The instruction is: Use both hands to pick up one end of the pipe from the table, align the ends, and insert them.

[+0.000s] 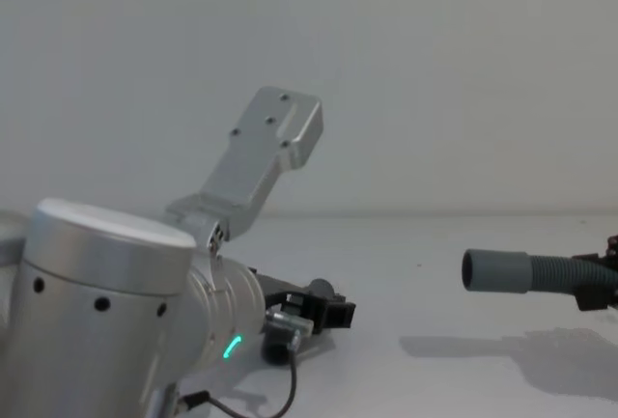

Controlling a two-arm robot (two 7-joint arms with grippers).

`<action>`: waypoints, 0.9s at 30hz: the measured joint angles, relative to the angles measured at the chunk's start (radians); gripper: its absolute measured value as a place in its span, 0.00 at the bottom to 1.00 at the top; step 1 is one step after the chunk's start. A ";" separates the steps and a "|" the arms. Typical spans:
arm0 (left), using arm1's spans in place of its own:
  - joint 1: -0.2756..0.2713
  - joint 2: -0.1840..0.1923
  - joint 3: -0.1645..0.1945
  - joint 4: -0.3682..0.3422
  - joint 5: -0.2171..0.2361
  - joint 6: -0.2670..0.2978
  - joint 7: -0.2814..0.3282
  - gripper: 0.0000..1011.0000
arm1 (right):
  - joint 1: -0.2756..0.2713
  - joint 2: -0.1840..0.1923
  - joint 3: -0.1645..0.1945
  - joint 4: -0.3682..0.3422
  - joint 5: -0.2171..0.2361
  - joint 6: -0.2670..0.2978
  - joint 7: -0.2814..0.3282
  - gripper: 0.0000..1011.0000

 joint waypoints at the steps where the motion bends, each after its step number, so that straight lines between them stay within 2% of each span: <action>1: 0.000 -0.002 -0.002 0.004 -0.002 -0.004 0.000 0.99 | 0.000 0.000 0.000 0.000 0.000 0.000 0.000 0.23; 18: -0.019 -0.026 -0.030 0.079 -0.034 -0.058 -0.054 0.99 | 0.000 0.000 0.000 0.000 0.000 0.000 0.000 0.23; 23: -0.024 -0.026 -0.036 0.091 -0.040 -0.065 -0.072 0.90 | 0.000 0.000 0.000 0.000 0.000 0.000 0.000 0.23; 27: -0.027 -0.026 -0.042 0.097 -0.044 -0.068 -0.084 0.78 | 0.000 0.000 0.000 0.000 0.000 0.000 0.000 0.23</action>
